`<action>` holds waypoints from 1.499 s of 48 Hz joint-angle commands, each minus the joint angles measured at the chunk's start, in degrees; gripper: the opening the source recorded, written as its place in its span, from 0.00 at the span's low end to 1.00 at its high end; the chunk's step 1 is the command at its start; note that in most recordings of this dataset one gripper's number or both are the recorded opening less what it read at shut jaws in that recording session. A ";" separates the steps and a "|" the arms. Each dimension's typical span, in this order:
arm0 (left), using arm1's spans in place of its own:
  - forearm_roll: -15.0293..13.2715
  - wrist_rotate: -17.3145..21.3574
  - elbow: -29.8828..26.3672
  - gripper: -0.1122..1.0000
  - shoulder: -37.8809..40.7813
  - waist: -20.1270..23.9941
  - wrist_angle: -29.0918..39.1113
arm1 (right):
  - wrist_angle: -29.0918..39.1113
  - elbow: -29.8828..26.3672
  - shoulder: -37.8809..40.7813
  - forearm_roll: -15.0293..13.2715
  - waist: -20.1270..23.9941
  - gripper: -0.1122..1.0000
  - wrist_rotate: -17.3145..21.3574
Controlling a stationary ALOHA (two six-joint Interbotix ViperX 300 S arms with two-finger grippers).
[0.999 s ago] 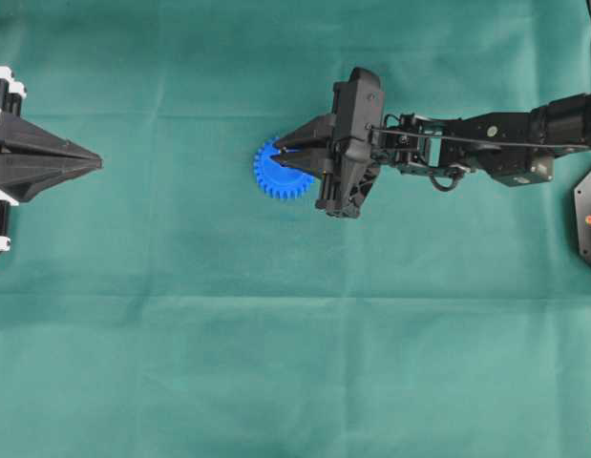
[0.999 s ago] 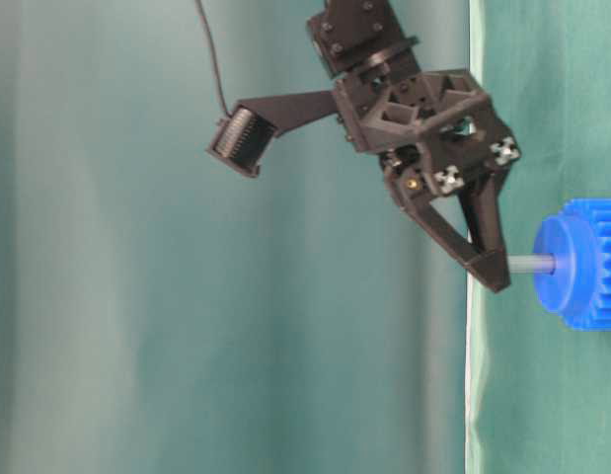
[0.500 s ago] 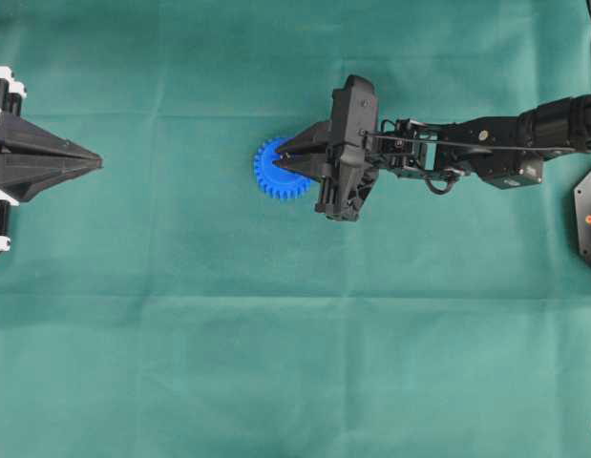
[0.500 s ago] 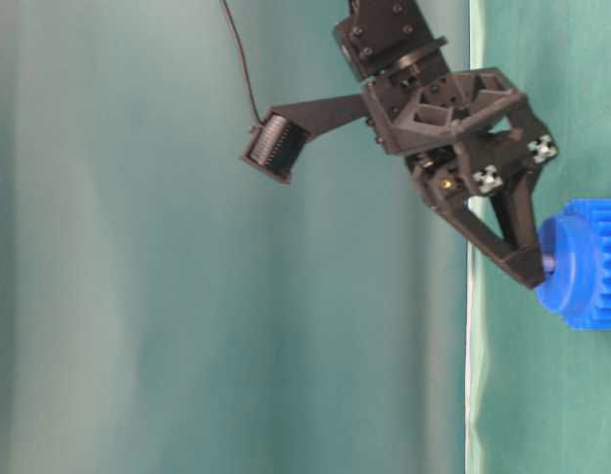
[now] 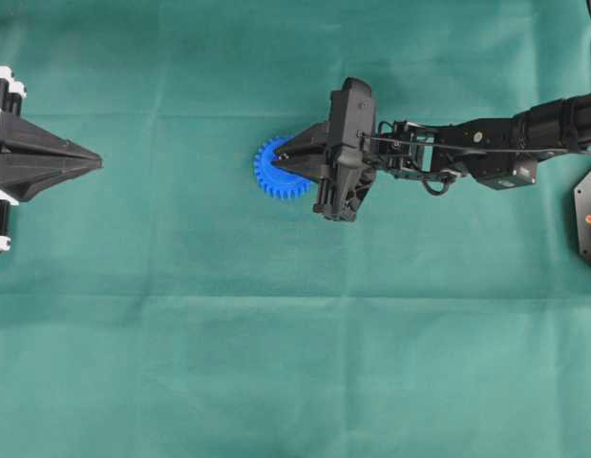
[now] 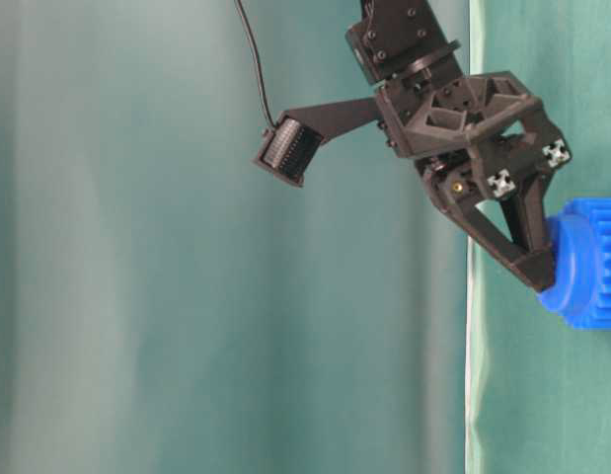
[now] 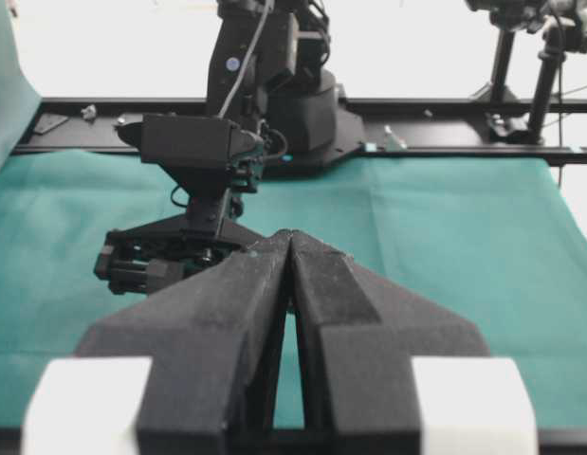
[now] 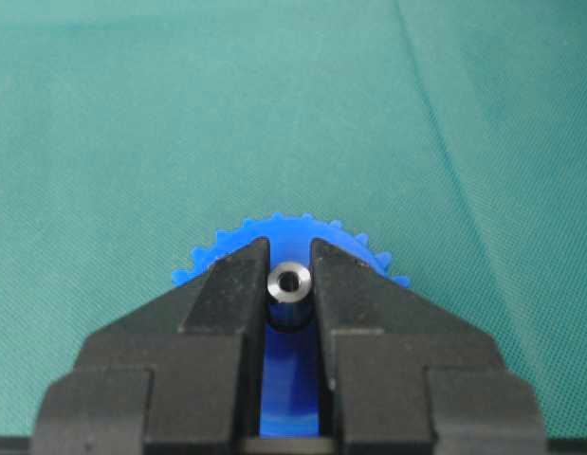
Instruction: Insert the shaft placed at a random location into the center hole of the medium gear at another random location.
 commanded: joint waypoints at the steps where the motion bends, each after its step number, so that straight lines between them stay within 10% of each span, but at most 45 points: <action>1: 0.26 0.09 -1.05 0.10 0.44 0.09 -0.35 | -0.18 -0.70 -0.70 0.09 -0.18 0.22 -0.35; 15: 0.26 0.09 -1.05 0.10 0.44 0.09 -0.26 | -0.09 -1.14 -0.88 0.09 -0.18 0.24 -0.35; 29: 0.26 0.09 -0.97 0.10 0.44 0.00 -0.09 | 0.79 -1.05 -4.57 0.09 -0.18 0.91 -0.35; 72: 0.26 0.00 -1.05 0.10 0.35 0.09 -0.09 | 10.37 9.32 -27.16 -0.09 -0.09 0.84 -0.44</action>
